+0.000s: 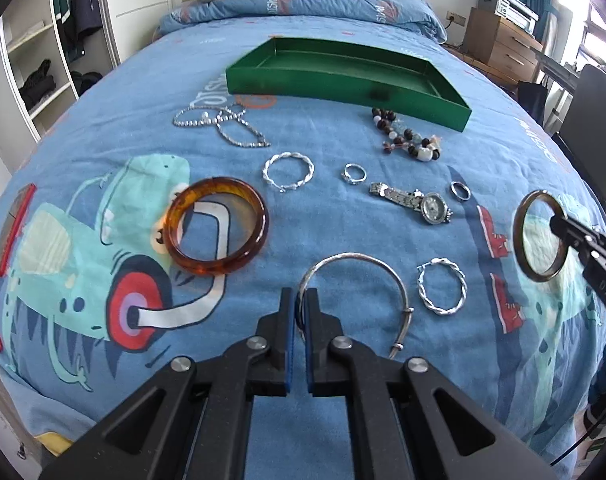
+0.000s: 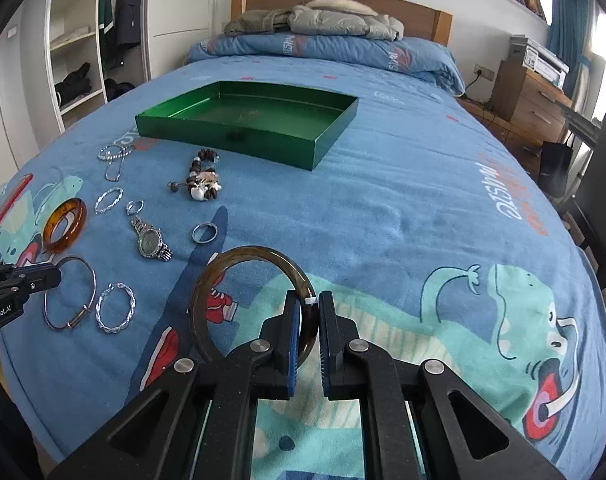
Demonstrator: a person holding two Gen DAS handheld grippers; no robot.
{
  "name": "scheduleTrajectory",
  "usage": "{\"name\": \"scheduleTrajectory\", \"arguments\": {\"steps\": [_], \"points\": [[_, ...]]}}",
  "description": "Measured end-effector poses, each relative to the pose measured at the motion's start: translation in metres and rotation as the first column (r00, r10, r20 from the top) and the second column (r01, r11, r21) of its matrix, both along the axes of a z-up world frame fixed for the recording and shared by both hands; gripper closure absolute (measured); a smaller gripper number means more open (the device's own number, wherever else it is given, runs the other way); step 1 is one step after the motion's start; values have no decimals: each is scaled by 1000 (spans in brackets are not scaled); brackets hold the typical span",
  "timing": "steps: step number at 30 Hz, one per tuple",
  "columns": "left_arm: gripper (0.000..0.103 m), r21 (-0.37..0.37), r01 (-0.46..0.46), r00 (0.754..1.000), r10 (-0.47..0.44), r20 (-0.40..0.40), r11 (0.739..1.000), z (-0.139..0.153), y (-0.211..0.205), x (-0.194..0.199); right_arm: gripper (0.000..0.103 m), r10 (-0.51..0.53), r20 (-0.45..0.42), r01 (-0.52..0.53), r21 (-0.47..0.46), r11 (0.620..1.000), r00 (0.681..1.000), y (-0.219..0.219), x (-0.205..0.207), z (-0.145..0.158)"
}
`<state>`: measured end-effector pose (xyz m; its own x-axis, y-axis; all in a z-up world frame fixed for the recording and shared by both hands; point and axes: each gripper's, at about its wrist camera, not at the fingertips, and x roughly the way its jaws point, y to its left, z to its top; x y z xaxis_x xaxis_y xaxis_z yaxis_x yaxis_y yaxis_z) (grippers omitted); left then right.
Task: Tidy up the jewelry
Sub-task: 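Grasp the silver bangle with the left tool while the right tool grasps the dark brown bangle, then carry both bangles into the green tray and open both tools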
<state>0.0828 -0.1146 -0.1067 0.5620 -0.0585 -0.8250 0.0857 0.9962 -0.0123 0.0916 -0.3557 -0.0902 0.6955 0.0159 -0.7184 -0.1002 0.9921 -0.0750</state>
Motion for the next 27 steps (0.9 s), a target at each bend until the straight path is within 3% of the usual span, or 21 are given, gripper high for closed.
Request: {"name": "scheduleTrajectory", "arguments": {"steps": [11, 16, 21, 27], "points": [[99, 89, 40, 991, -51, 126, 995, 50, -2, -19, 94, -25, 91, 21, 45, 999, 996, 8, -27, 37], [99, 93, 35, 984, -50, 172, 995, 73, 3, -12, 94, -24, 118, 16, 67, 998, 993, 13, -28, 48], [99, 65, 34, 976, -47, 213, 997, 95, 5, 21, 94, -20, 148, 9, 76, 997, 989, 20, -5, 65], [99, 37, 40, 960, -48, 276, 999, 119, 6, 76, 94, -36, 193, 18, 93, 996, 981, 22, 54, 91]]}}
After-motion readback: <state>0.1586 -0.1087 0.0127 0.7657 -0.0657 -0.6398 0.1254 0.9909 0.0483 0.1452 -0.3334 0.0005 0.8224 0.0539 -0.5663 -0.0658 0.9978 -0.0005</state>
